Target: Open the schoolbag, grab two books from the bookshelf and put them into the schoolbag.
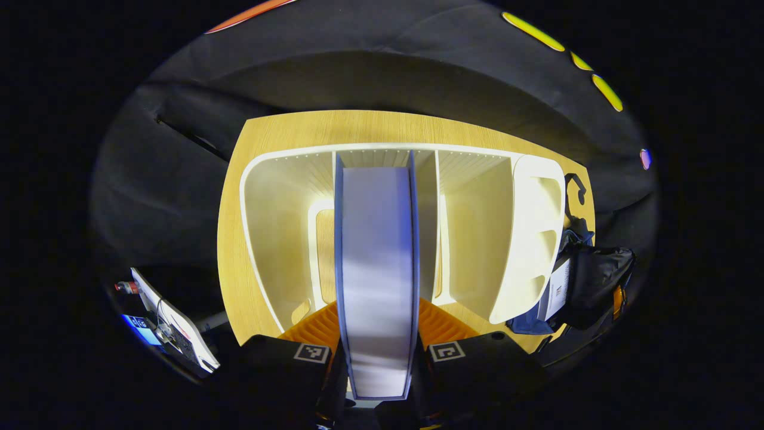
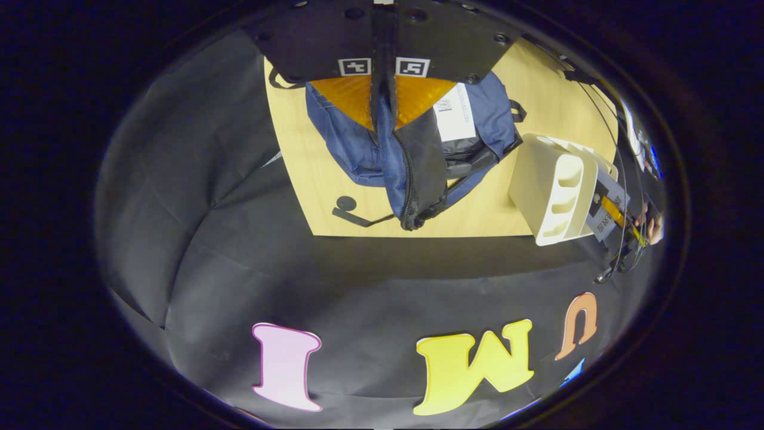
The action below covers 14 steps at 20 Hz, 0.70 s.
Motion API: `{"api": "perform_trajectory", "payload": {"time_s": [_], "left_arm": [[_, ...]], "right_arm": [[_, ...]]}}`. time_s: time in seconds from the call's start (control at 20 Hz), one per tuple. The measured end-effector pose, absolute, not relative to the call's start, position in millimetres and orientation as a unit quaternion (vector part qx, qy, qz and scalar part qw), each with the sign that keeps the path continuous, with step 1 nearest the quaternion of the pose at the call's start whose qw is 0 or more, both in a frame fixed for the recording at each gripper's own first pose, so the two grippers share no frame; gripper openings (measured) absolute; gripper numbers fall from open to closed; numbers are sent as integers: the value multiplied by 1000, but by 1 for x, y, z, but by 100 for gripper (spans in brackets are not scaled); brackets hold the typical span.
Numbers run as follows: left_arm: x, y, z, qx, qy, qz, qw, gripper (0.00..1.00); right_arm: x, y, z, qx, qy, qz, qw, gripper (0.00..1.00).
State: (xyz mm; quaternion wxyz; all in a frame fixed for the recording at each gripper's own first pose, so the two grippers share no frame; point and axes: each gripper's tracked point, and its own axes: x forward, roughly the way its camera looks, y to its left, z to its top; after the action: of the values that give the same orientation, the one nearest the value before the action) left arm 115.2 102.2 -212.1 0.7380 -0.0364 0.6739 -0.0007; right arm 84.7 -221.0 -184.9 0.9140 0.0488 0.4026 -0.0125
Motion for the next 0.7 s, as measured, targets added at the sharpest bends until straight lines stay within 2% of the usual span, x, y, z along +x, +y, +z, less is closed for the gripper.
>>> {"api": "perform_trajectory", "payload": {"time_s": [0.2, 0.25, 0.35, 0.7], "left_arm": [[104, 108, -185, -32, 657, -3, 753, 45], [99, 111, -173, -31, 649, -5, 760, 48], [89, 111, -148, -37, 630, -13, 776, 45], [47, 107, -50, -161, 552, -34, 817, 44]], "right_arm": [[84, -222, -187, 47, 402, -8, 914, 0], [84, -222, -187, 47, 402, -7, 915, 0], [84, -221, -187, 45, 401, -2, 915, 0], [80, -215, -184, 40, 393, 15, 918, 0]]}}
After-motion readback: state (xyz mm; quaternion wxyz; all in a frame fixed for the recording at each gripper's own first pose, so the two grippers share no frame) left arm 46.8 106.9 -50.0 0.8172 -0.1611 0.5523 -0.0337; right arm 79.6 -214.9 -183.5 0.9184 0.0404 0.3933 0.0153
